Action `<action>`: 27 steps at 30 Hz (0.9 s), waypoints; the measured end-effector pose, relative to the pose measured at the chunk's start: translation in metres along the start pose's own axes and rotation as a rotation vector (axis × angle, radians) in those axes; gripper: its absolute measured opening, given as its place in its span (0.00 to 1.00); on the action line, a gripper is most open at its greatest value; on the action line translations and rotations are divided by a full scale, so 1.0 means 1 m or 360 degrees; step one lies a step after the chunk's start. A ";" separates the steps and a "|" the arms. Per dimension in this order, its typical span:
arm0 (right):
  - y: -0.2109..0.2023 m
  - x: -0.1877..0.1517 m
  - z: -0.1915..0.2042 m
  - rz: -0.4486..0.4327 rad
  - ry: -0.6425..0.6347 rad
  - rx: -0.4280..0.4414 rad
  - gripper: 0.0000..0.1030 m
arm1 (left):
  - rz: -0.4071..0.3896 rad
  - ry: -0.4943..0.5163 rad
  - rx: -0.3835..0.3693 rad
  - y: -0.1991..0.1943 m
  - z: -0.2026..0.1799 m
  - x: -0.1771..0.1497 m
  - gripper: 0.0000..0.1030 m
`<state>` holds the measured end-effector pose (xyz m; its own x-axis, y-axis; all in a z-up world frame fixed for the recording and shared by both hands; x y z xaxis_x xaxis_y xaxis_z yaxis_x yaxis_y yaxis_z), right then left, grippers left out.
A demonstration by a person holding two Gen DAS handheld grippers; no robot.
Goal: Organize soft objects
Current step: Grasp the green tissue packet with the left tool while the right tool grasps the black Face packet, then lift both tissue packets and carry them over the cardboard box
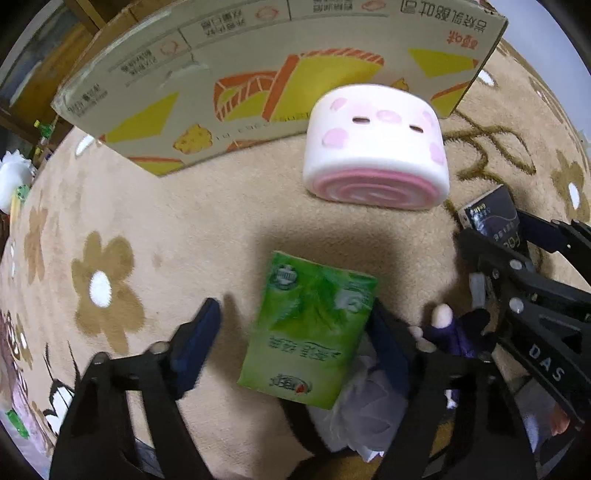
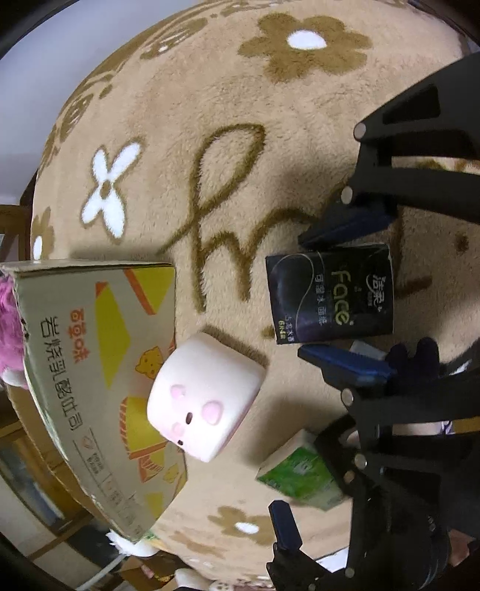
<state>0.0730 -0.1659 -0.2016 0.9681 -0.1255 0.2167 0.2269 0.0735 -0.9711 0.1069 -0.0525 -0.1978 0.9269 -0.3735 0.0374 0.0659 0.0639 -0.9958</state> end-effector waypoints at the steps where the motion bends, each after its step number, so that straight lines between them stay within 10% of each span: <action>1: 0.000 -0.001 0.001 -0.0001 -0.0005 -0.0003 0.50 | 0.0018 -0.0008 -0.0007 0.002 0.001 -0.001 0.59; 14: -0.027 0.004 0.004 -0.0146 -0.0007 0.0067 0.50 | -0.0049 -0.0083 0.0010 -0.007 0.014 -0.002 0.54; 27: -0.080 0.010 0.014 -0.0409 -0.0058 0.0159 0.50 | -0.0372 -0.0148 0.0070 -0.066 0.019 -0.012 0.54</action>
<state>0.0660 -0.1589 -0.1208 0.8804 -0.1174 0.4596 0.4729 0.1412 -0.8698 0.0983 -0.0341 -0.1308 0.9144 -0.2960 0.2760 0.2968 0.0268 -0.9546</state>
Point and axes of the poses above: each gripper's, at about its wrist camera, not at the fingertips, and y roughly the way its jaws point, z to its left, x to its top, the point moved 4 cm from there along y, roughly the way its jaws point, and after that the axes turned 5 degrees about z, right-handed, at the moved point
